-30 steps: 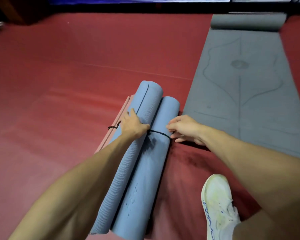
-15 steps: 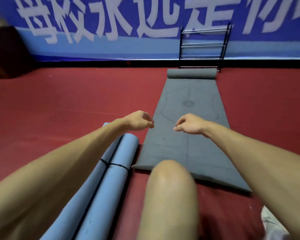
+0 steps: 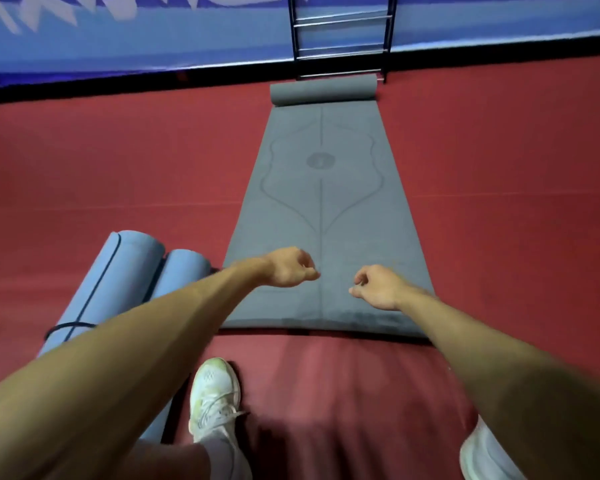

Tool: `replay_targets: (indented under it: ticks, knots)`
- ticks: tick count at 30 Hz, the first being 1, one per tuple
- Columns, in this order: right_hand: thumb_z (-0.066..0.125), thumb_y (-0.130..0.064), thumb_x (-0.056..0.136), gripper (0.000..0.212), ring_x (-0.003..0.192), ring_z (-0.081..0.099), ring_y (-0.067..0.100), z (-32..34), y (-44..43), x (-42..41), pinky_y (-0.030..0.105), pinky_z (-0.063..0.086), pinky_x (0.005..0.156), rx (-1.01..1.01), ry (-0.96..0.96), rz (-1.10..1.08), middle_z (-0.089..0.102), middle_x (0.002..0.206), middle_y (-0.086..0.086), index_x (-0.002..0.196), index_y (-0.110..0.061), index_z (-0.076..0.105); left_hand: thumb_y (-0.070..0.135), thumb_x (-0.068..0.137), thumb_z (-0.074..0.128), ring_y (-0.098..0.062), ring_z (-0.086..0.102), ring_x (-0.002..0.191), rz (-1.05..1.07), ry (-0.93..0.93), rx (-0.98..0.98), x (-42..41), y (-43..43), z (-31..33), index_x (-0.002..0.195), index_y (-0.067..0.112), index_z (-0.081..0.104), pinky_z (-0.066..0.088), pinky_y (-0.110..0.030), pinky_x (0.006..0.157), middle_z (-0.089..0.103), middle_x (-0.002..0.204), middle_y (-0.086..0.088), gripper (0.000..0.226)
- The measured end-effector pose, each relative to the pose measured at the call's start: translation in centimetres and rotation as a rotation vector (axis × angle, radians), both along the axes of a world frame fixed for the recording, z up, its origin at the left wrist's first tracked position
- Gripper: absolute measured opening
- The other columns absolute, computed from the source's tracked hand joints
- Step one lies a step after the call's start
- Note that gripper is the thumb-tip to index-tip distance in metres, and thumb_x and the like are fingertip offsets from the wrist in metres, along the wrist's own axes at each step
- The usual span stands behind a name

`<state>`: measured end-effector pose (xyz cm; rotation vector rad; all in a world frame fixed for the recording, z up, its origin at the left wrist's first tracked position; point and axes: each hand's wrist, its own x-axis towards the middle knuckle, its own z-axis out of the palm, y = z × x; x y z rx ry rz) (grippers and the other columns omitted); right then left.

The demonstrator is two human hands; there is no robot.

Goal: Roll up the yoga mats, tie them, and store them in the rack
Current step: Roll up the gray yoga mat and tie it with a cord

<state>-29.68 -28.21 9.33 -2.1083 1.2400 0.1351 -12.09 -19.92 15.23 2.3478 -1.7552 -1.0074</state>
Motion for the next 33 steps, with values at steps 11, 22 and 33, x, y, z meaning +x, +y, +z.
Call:
replay_targets:
  ticks: [11,22,33]
  knots:
    - [0.059,-0.032,0.092,0.024,0.118,0.052,0.020,-14.9,0.9,1.0,0.030,0.041,0.096,-0.086,0.088,0.293,0.058,0.119,-0.002,0.115,-0.025,0.060,0.033,0.088,0.064,-0.027,0.052,0.115,-0.038,-0.119,0.174,4.6,2.8,-18.6,0.120,0.016,0.060,0.040,-0.032,0.092,0.056,0.121,-0.011,0.036]
    - [0.053,-0.007,0.082,0.036,0.112,0.059,0.025,-15.7,1.5,-2.9,0.029,0.045,0.090,-0.159,0.222,0.223,0.067,0.115,0.000,0.112,-0.023,0.064,0.027,0.087,0.067,-0.021,0.060,0.100,0.216,0.050,-0.147,-1.0,4.9,-22.7,0.088,0.020,0.071,0.040,-0.029,0.078,0.069,0.098,-0.001,0.009]
    - [0.058,-0.007,0.082,0.024,0.104,0.061,0.024,-17.7,1.8,-7.6,0.029,0.045,0.088,-0.009,0.223,0.120,0.068,0.104,0.004,0.099,-0.022,0.068,0.031,0.093,0.058,-0.018,0.062,0.093,0.172,0.183,-0.007,-4.3,4.9,-24.2,0.089,0.027,0.068,0.046,-0.030,0.077,0.067,0.089,0.005,0.011]
